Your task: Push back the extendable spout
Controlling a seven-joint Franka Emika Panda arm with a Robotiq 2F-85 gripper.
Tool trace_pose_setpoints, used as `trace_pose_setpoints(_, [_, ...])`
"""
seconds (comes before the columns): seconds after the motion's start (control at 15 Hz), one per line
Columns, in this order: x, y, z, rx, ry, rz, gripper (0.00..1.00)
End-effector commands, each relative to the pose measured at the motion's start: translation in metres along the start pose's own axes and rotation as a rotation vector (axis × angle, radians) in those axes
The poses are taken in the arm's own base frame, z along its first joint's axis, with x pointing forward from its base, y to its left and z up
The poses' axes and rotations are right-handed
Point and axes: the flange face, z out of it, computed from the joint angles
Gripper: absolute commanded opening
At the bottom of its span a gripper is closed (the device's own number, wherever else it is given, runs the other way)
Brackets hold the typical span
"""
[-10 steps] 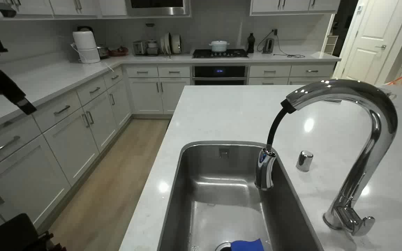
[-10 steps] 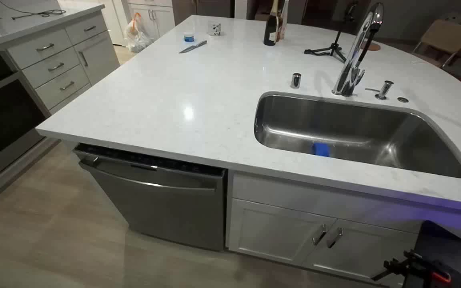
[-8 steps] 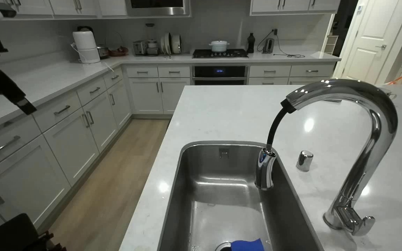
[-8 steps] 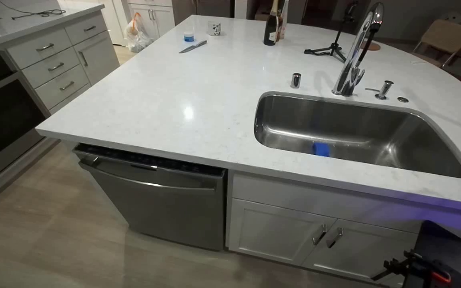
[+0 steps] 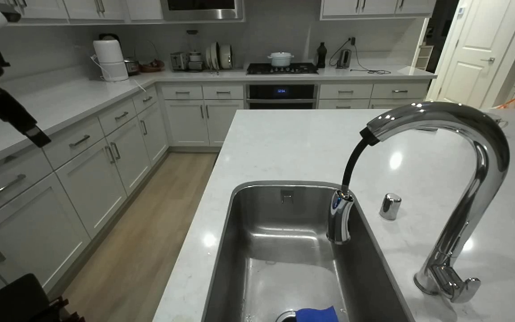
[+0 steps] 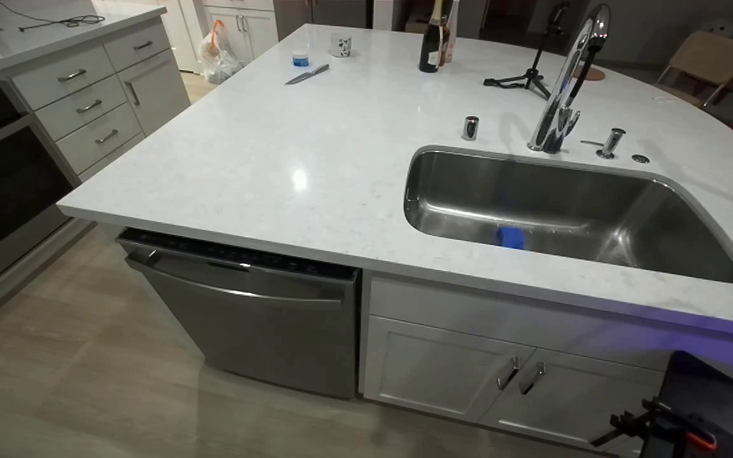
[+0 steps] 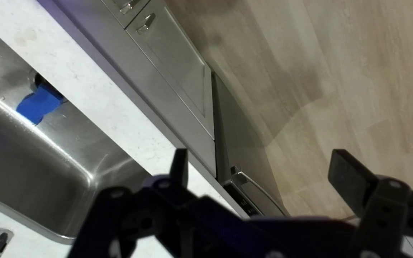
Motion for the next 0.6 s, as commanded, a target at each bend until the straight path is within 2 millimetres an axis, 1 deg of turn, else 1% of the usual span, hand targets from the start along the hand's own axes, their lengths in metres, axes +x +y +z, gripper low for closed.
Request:
trace_pose_setpoints(0.0, [0.022, 0.018, 0.022, -0.061, 0.021, 0.056, 1.00])
trace_pose_setpoints(0.2, [0.043, 0.042, 0.046, -0.118, 0.049, 0.129, 1.00])
trace_pose_setpoints(0.4, [0.063, 0.070, 0.074, -0.181, 0.063, 0.249, 1.00])
trace_pose_setpoints(0.53, [0.072, 0.088, 0.090, -0.223, 0.075, 0.335, 1.00])
